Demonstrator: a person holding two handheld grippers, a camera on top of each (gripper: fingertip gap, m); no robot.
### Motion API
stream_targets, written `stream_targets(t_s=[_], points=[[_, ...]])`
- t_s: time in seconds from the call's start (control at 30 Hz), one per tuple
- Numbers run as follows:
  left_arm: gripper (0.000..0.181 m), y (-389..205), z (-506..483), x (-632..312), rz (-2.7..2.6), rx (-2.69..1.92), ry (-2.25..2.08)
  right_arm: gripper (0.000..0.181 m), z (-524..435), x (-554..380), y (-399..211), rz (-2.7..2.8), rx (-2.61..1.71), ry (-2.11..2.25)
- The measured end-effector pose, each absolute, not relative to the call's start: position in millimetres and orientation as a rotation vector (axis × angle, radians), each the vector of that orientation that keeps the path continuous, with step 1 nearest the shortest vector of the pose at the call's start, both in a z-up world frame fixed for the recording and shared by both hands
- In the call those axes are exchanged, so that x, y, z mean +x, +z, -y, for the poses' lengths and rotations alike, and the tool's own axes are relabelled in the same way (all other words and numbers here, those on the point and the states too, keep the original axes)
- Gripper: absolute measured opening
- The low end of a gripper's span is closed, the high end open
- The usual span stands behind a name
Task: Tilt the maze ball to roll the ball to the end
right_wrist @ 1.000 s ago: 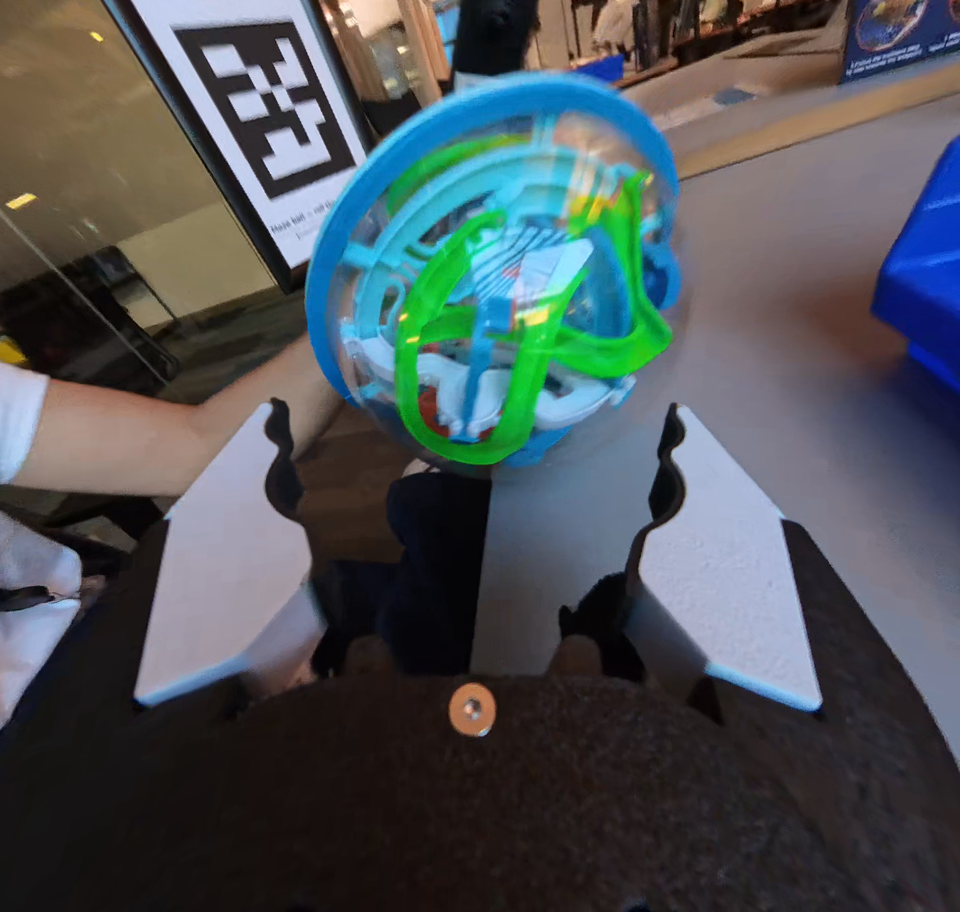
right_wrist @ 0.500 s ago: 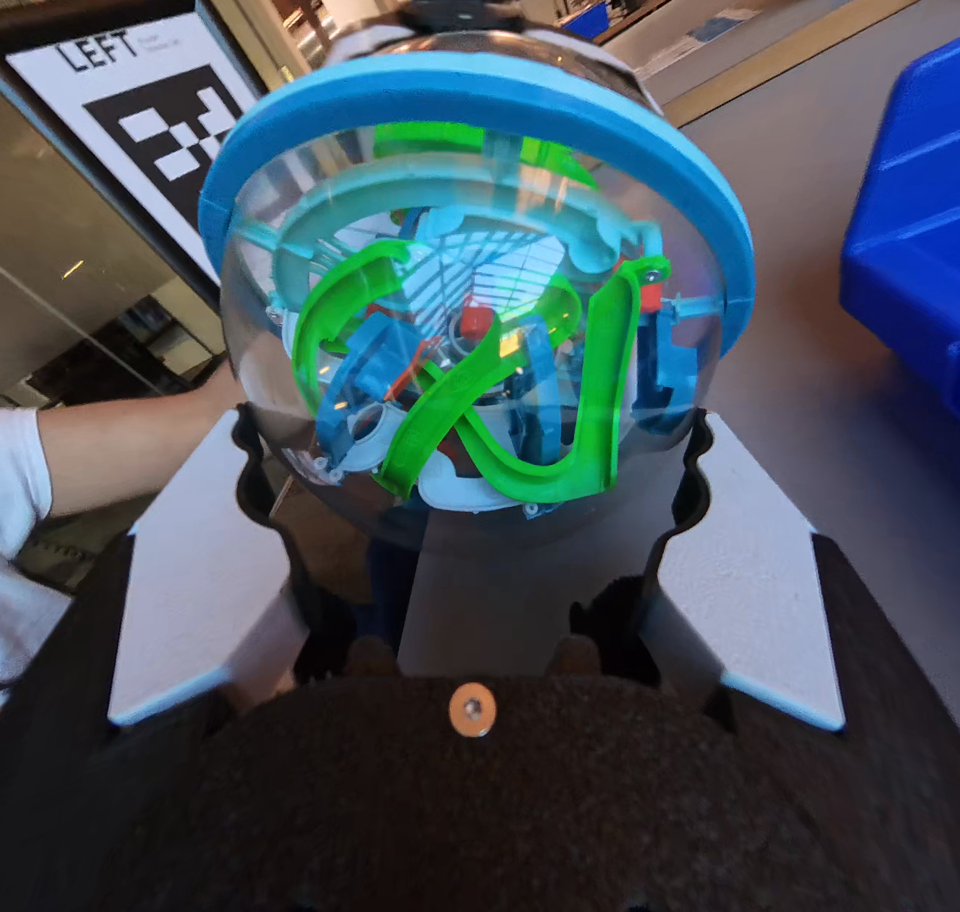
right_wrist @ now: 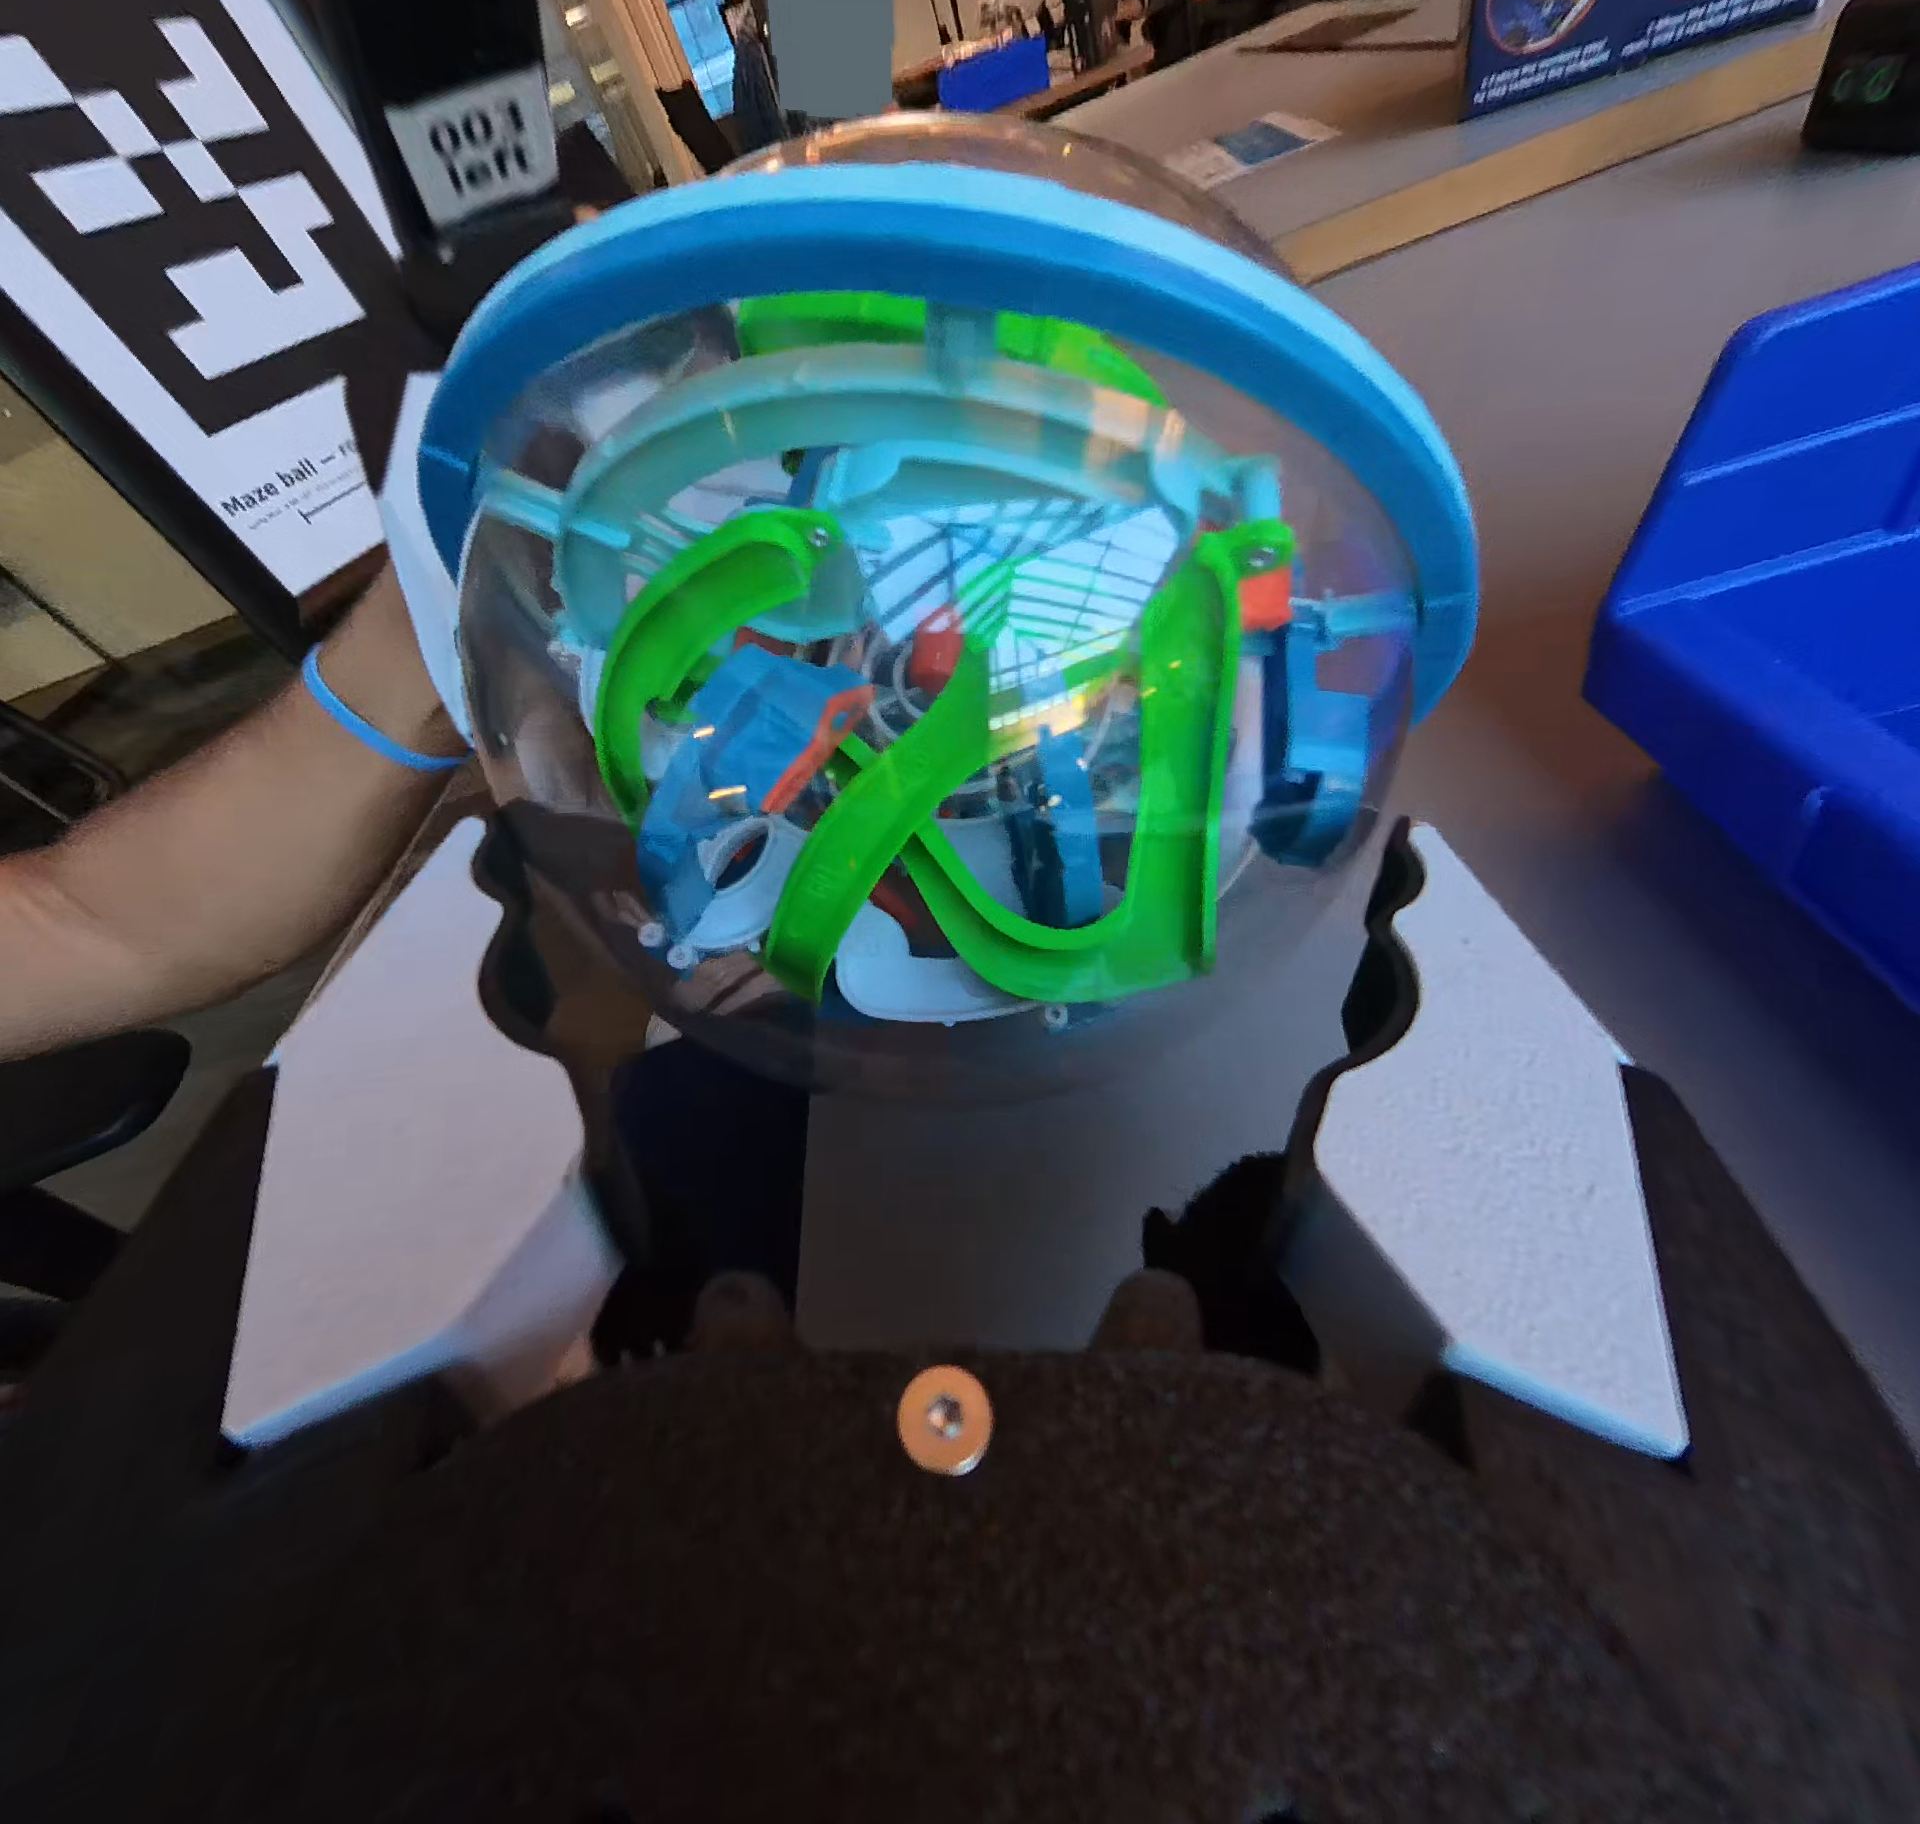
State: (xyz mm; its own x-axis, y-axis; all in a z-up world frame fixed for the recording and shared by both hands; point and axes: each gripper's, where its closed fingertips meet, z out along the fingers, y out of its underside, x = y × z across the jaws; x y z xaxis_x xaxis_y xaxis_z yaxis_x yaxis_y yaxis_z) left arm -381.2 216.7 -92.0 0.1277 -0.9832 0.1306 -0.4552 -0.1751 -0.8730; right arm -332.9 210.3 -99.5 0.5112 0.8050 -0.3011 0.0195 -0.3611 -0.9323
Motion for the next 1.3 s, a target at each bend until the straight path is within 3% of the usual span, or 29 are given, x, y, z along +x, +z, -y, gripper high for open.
stream_targets(t_s=[0.23, 0.47, 0.73, 1.3], points=[[0.158, -92, -220, -389, -1.309, -1.598, -1.145, 0.155, -210, -346, -106, 0.608, -1.739, 1.071], [0.157, -95, -230, -405, -1.299, -1.421, -1.473, 0.154, -215, -362, -94, 0.525, -1.882, 0.807], [0.156, -118, -216, -399, -1.53, -1.517, -1.518, 0.155, -211, -354, -78, 0.49, -1.864, 0.643], [0.156, -60, -223, -384, -1.52, -1.094, -1.034, 0.155, -208, -341, -64, 0.697, -1.56, 0.488]])
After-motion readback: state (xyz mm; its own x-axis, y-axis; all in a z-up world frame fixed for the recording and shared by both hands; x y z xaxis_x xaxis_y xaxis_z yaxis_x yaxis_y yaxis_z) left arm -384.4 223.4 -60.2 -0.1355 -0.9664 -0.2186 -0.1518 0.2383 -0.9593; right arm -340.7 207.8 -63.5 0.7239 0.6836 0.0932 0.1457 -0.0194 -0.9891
